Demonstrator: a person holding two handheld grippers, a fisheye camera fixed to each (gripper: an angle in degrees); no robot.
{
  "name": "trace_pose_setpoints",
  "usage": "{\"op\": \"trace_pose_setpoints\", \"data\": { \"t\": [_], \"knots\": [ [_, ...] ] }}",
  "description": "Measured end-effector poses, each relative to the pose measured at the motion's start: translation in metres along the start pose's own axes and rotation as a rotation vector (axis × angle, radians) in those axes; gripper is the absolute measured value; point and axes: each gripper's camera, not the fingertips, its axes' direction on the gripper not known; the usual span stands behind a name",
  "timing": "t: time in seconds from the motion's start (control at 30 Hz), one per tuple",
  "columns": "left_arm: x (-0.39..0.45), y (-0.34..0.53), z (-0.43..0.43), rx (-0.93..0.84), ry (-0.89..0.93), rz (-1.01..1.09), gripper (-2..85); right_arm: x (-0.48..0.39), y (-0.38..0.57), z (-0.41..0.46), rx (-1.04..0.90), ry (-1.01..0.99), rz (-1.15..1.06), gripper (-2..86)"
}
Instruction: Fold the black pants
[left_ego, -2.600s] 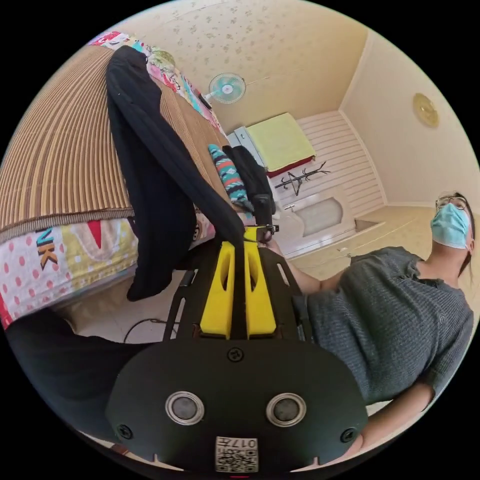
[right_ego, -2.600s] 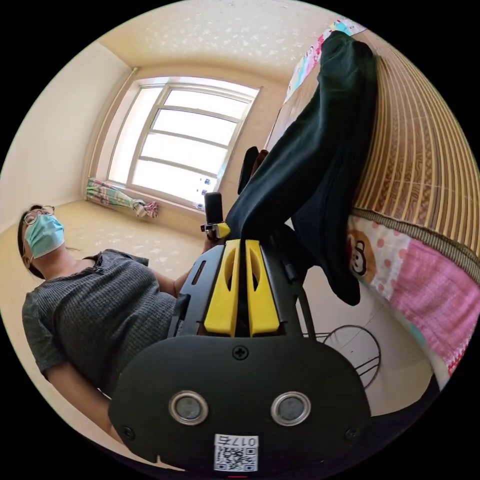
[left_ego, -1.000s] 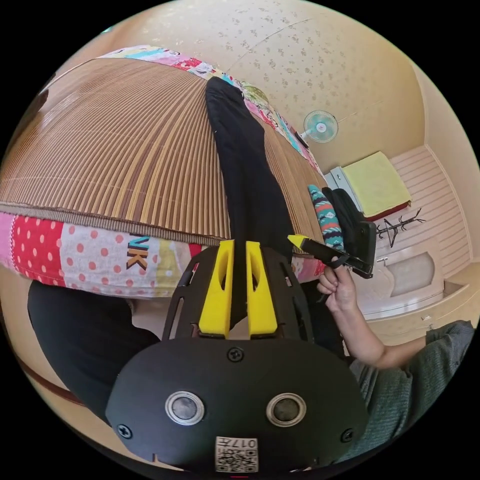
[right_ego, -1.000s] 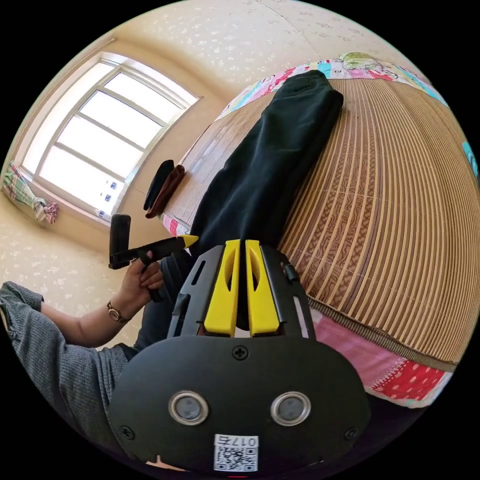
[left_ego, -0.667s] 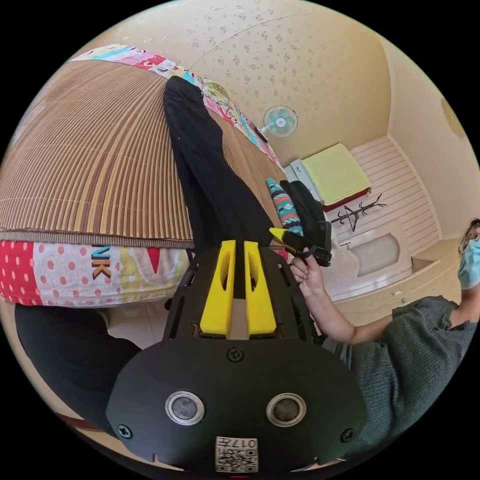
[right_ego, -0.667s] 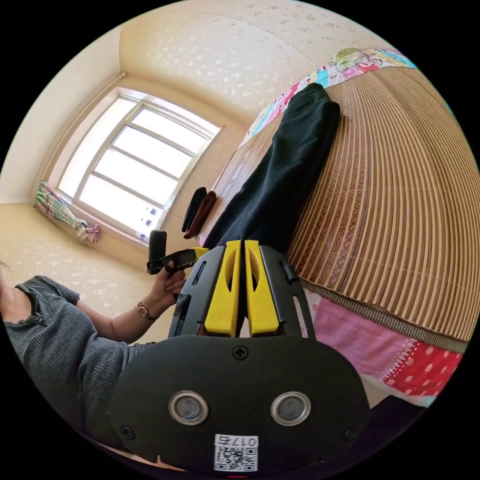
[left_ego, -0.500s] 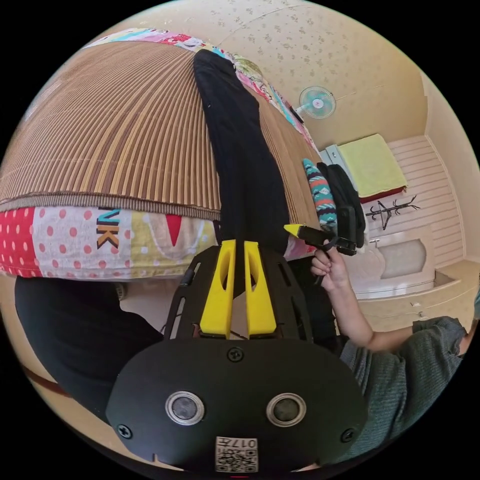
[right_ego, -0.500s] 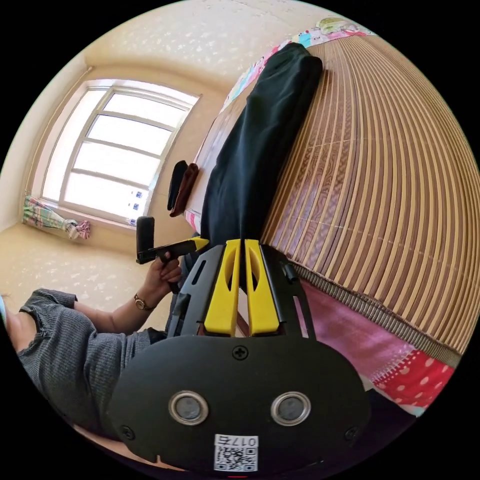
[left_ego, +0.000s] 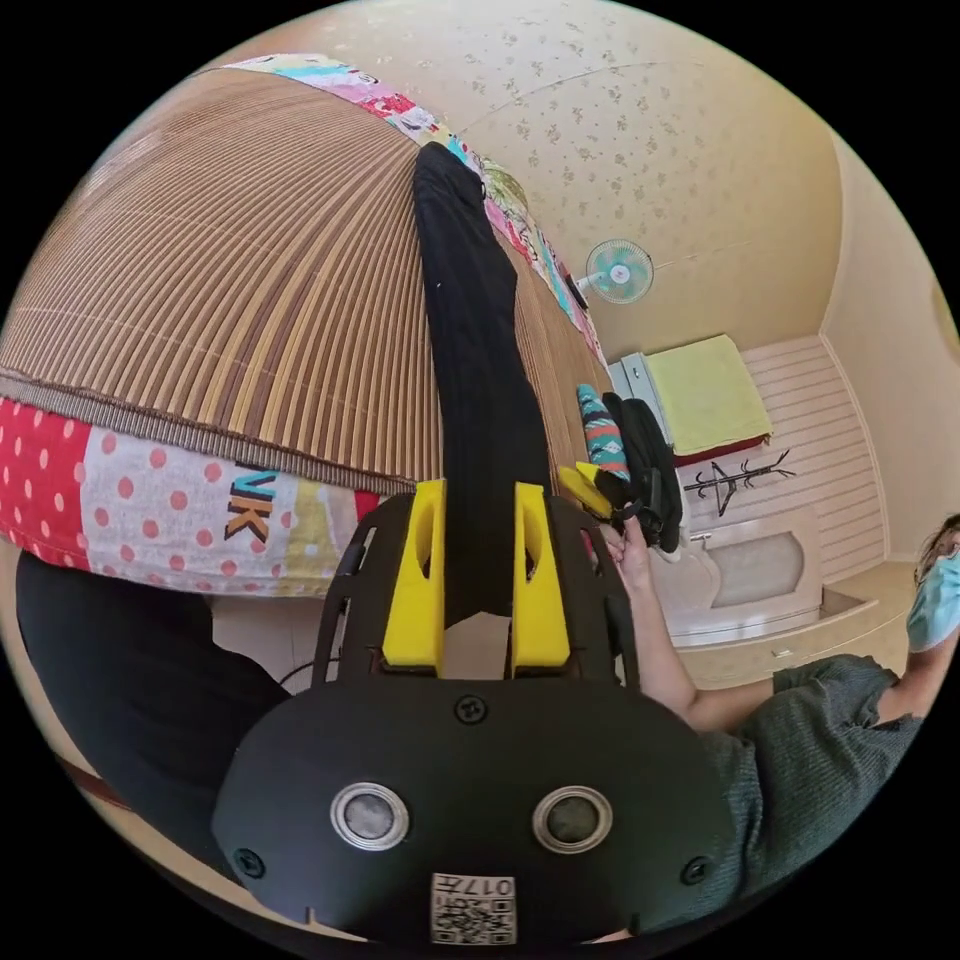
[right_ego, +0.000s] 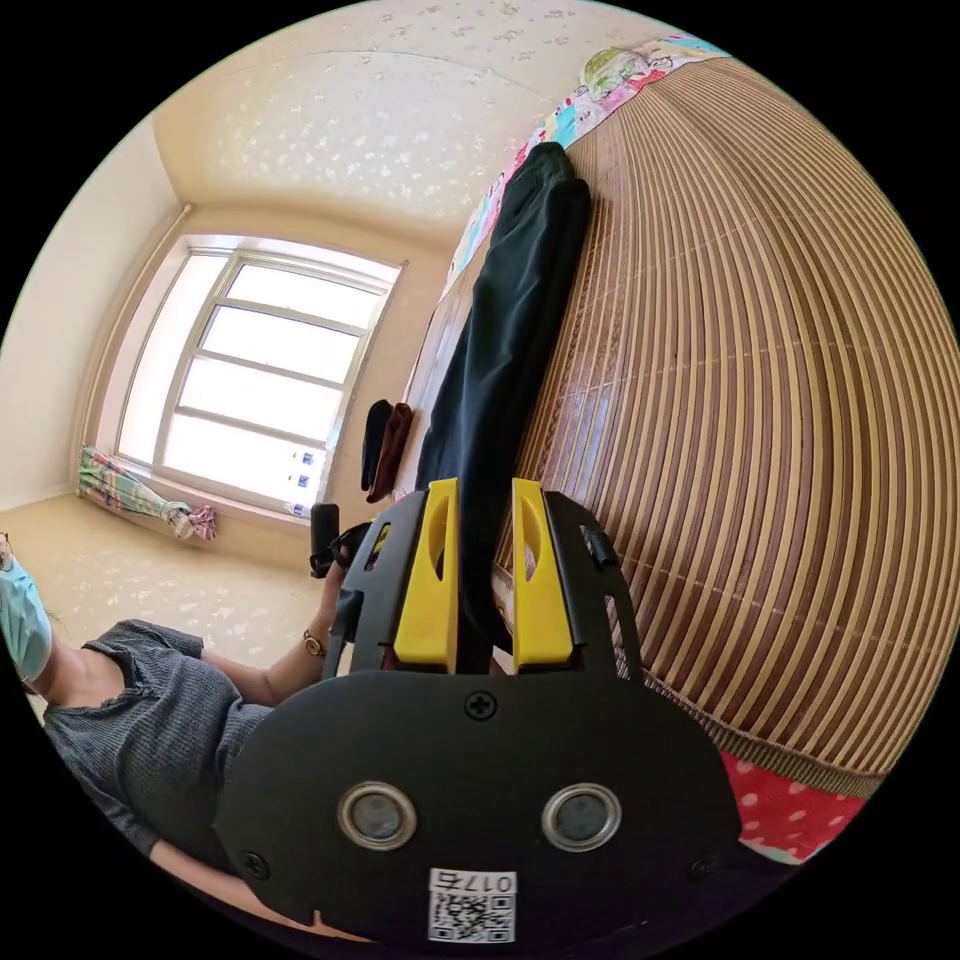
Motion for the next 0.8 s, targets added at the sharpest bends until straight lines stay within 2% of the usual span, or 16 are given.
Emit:
{"op": "trace_pose_setpoints", "data": {
  "t": [0.07,0.13,0.2,0.27,0.33,0.47,0.6,0.73,0.8],
  "knots": [
    [-0.013,-0.035,0.007,-0.032,0.079,-0.033,14.2,0.004,-0.017,0.006,-0.001,-0.03,0.029,11.4],
    [-0.02,-0.062,0.02,-0.089,0.061,-0.049,14.8,0.007,-0.034,0.018,-0.027,-0.068,0.044,12.1],
    [-0.022,-0.083,0.036,-0.159,0.028,-0.051,12.9,0.004,-0.052,0.04,-0.093,-0.078,0.056,11.2],
    [-0.021,-0.098,0.054,-0.239,0.014,-0.039,8.6,-0.004,-0.056,0.054,-0.138,0.006,0.05,8.4],
    [-0.018,-0.097,0.054,-0.238,0.001,-0.022,6.9,-0.017,-0.051,0.051,-0.127,0.065,0.008,5.8],
    [-0.011,-0.069,0.045,-0.292,0.06,0.001,5.7,-0.035,-0.024,0.035,-0.202,0.018,-0.014,4.4],
    [-0.02,-0.043,0.036,-0.261,0.085,-0.027,7.0,-0.027,-0.009,0.023,-0.227,0.0,0.017,5.5],
    [-0.055,-0.058,0.028,-0.164,0.281,-0.177,11.9,0.001,-0.014,0.009,-0.148,-0.123,0.136,8.6],
    [-0.054,-0.073,0.031,-0.154,0.291,-0.179,13.3,0.007,-0.024,0.012,-0.144,-0.162,0.157,9.3]
  ]
}}
